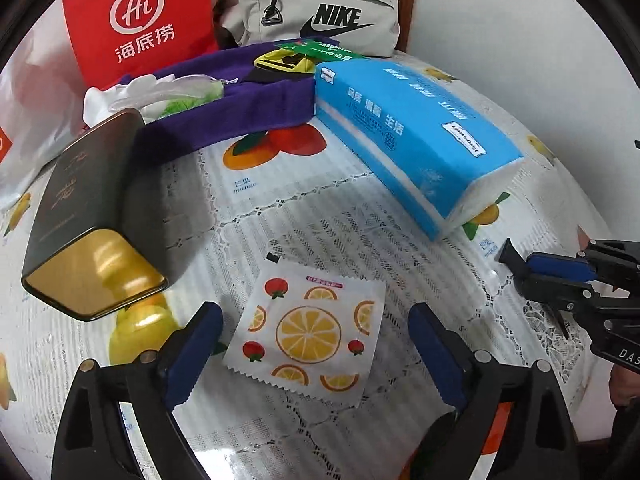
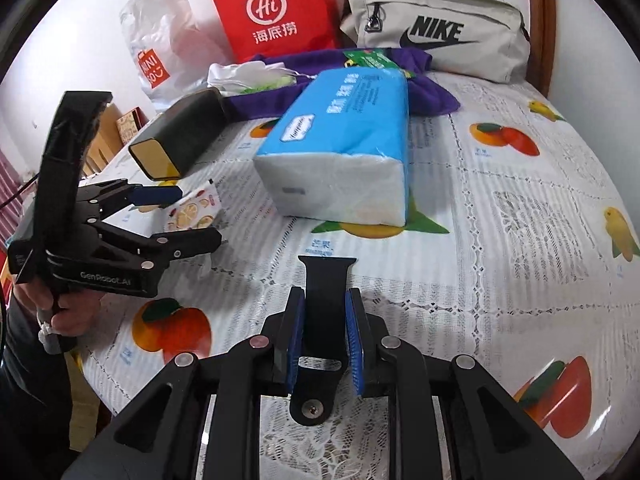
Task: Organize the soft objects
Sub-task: 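Grasp the black watch strap with the right tool while the left tool approaches the wipe packet, then grasp the fruit-print wipe packet with the left tool and lift it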
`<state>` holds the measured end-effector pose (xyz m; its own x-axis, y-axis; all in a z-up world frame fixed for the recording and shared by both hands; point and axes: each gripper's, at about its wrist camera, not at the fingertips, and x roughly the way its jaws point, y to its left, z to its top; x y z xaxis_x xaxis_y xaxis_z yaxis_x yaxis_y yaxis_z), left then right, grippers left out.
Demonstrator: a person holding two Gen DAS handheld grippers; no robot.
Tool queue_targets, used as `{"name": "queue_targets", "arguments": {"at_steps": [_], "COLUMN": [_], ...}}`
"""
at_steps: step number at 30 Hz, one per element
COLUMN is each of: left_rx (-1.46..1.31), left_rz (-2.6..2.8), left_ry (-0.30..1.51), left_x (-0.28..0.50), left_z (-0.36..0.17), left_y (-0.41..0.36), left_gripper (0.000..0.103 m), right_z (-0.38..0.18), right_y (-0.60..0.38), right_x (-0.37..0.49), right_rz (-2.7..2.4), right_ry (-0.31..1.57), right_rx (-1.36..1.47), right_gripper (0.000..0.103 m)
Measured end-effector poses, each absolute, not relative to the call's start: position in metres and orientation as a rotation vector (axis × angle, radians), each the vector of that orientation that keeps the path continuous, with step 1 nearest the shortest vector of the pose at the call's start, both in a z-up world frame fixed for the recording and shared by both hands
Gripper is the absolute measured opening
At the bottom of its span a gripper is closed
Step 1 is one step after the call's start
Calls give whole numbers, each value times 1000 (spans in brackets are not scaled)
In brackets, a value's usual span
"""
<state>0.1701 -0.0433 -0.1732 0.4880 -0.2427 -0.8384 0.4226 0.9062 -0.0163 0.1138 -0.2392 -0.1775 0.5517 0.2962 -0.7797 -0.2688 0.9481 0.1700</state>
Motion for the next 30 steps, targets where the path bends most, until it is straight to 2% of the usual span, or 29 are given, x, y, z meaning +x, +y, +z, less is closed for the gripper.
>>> {"name": "queue_targets", "arguments": {"at_steps": [1,2,3,6,13,14,15,20,30], "left_rx": [203,205,203,203,159,152,152,26,-34], "left_rz": [-413,-423,-431,-442,-402,-397,-387,-405,-296], "left_ry": [977,965,954,946,949,947,944,979,980], "left_x": [170,168,166,160,153,150,148,141,121], "left_z": [-173,-172,-171,-168,-166,-166,-166,-166,-154], "left_y": [-43,-43,-43,-43,-38,-36,-34,-11,22], "left_gripper": [91,82,67,53,40,31,13,11,11], "right_z": [-178,-178,-177,-178,-177,-177,-177,-175,-162], "right_y": [-240,-240,-240,-241,-241,-241,-240,-237,-228], "right_x": [114,113,113,114,114,114,114,113,109], "right_rz": [336,335,332,329,321,320,318,315,325], "right_ry": [927,925,924,924,929,930,932,934,921], "right_rx": [36,36,33,31,29,28,28,26,17], "right_gripper": [20,20,20,20,20,20,20,20,20]}}
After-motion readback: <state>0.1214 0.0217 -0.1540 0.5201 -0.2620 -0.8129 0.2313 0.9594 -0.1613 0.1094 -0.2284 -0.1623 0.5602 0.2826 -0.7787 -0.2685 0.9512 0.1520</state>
